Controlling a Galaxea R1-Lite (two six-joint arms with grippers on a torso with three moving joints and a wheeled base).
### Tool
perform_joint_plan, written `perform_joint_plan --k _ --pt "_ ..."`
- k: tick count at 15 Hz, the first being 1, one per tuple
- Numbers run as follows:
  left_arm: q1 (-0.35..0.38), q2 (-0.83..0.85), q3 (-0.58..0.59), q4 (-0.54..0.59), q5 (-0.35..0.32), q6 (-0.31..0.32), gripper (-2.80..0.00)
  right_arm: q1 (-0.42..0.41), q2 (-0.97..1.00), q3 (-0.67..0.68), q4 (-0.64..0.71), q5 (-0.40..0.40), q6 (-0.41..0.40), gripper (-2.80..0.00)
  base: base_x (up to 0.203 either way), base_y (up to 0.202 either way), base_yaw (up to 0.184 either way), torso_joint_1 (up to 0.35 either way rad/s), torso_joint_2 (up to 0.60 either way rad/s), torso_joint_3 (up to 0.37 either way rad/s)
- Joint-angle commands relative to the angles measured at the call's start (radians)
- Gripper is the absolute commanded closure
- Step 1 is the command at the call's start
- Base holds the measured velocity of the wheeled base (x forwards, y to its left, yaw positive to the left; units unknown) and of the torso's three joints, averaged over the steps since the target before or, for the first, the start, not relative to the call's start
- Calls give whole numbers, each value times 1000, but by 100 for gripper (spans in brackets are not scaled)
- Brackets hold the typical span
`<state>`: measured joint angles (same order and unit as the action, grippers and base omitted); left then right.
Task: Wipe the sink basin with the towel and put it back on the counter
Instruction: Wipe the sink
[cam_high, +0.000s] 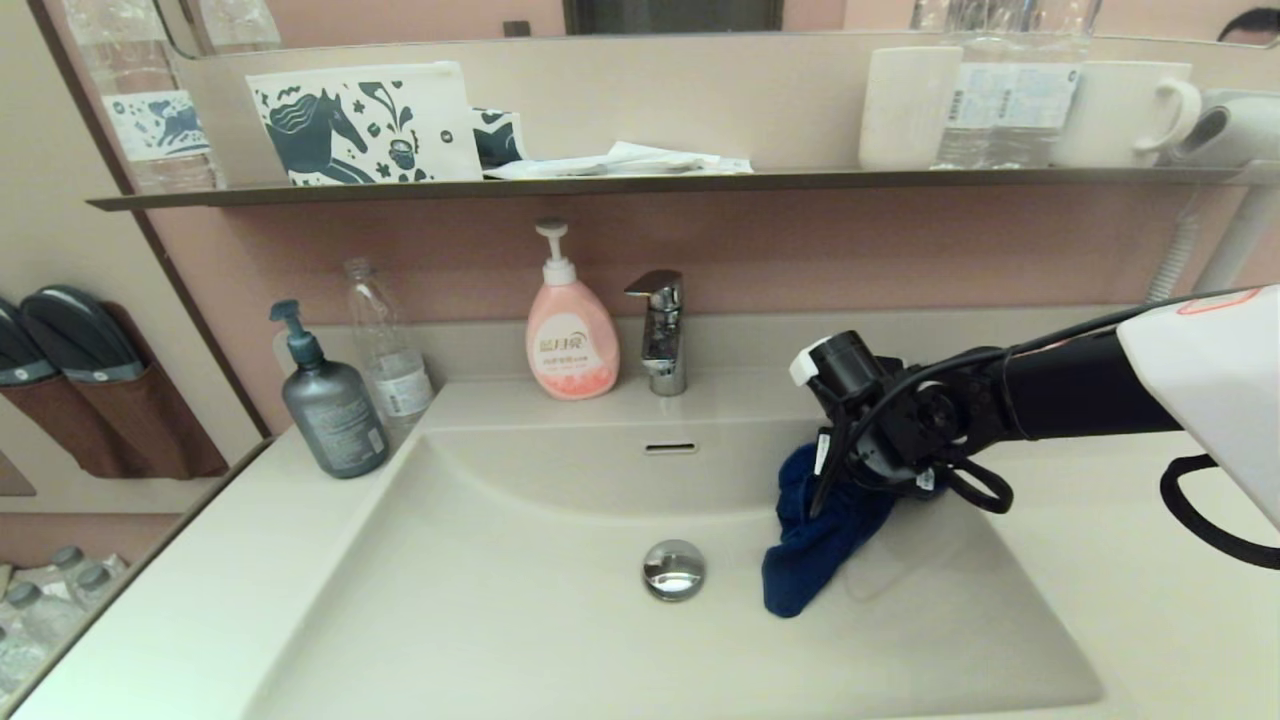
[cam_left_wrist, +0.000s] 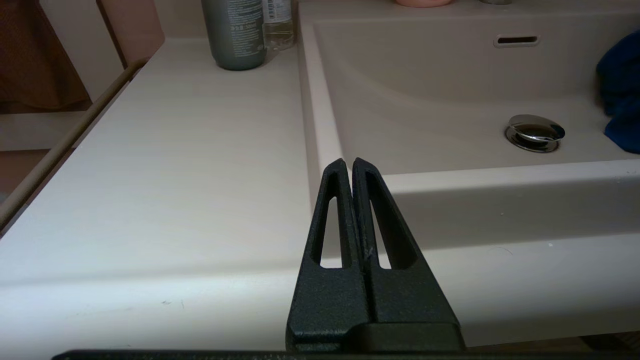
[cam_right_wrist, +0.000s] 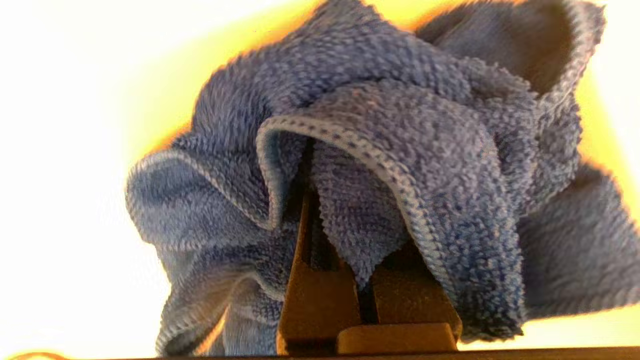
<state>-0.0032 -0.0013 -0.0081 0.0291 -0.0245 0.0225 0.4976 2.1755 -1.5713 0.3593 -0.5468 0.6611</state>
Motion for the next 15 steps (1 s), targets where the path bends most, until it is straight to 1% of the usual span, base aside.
perform_joint_plan --k 1,3,5,7,10,12,15 --pt "0 1 -1 0 0 0 0 18 -49 2 -9 5 7 0 0 0 0 0 0 0" --pt "0 1 0 0 0 1 0 50 -107 -6 -15 62 8 0 0 0 0 0 0 0" --pt "0 1 -1 0 0 0 0 95 -124 -11 -13 71 8 0 0 0 0 0 0 0" --pt "0 1 -1 0 0 1 0 115 -125 -10 -11 65 8 0 0 0 0 0 0 0" --pt "0 1 0 0 0 1 0 108 -124 -10 -16 74 13 0 0 0 0 0 0 0" --pt "0 1 -1 0 0 0 0 99 -107 -11 -21 99 33 0 0 0 0 0 0 0" --pt "0 1 0 0 0 0 0 57 -34 -42 -46 151 43 0 0 0 0 0 0 0"
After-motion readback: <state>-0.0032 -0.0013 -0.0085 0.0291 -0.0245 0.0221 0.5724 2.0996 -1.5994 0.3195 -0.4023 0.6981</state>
